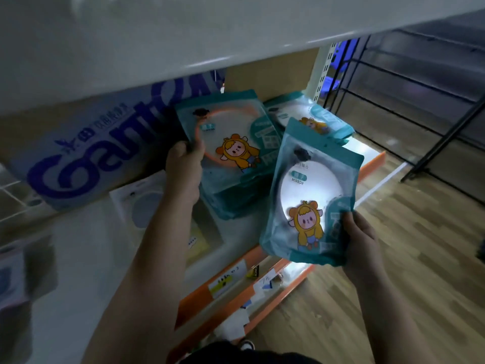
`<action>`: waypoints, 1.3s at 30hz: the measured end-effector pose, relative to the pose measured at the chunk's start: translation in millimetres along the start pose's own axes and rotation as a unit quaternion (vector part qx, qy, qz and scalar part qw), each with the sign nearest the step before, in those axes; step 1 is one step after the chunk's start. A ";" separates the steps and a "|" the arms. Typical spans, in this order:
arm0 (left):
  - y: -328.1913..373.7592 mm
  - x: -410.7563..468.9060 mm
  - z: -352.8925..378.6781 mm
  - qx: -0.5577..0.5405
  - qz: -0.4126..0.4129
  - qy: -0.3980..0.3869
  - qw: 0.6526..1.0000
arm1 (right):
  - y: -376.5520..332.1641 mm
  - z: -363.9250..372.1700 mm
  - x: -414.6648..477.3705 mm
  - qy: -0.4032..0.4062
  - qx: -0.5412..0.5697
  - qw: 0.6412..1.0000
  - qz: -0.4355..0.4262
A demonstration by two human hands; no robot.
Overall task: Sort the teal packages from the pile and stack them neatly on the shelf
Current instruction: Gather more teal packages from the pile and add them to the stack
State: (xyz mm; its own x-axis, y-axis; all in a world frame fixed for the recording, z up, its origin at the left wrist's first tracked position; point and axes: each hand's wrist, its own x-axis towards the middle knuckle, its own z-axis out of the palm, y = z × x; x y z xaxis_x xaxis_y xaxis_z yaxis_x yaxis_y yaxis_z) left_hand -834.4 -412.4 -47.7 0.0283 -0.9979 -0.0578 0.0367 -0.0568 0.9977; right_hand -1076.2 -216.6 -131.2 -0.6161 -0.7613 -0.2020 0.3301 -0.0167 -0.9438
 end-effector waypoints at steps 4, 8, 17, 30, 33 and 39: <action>-0.1 8.5 19.0 0.008 -0.005 0.017 1.000 | -7.1 -9.7 32.7 -0.012 -0.012 1.000 0.009; -4.7 7.6 27.0 0.095 0.017 0.042 0.994 | -20.6 -18.7 67.0 -0.047 -0.011 0.999 0.018; -18.8 -9.2 47.3 0.247 0.054 0.212 0.944 | -78.3 -22.1 125.7 -0.177 -0.079 0.981 0.009; -108.8 -115.4 61.8 0.499 0.117 0.258 0.819 | -136.6 70.6 154.3 -0.364 -0.096 0.926 -0.016; -108.7 -114.4 63.0 0.531 0.076 0.244 0.808 | -136.5 105.7 165.1 -0.380 -0.111 0.918 -0.001; -108.4 -117.2 64.7 0.536 0.095 0.269 0.795 | -127.1 148.3 178.3 -0.405 -0.195 0.893 0.006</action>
State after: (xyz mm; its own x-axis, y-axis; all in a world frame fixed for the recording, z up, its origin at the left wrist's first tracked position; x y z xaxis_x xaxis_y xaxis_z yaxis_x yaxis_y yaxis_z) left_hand -906.3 -291.3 -146.8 0.3645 -0.8509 0.3784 -0.8832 -0.1871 0.4300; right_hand -1121.9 -446.3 -8.5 0.1577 -0.9818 -0.1062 -0.0387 0.1013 -0.9941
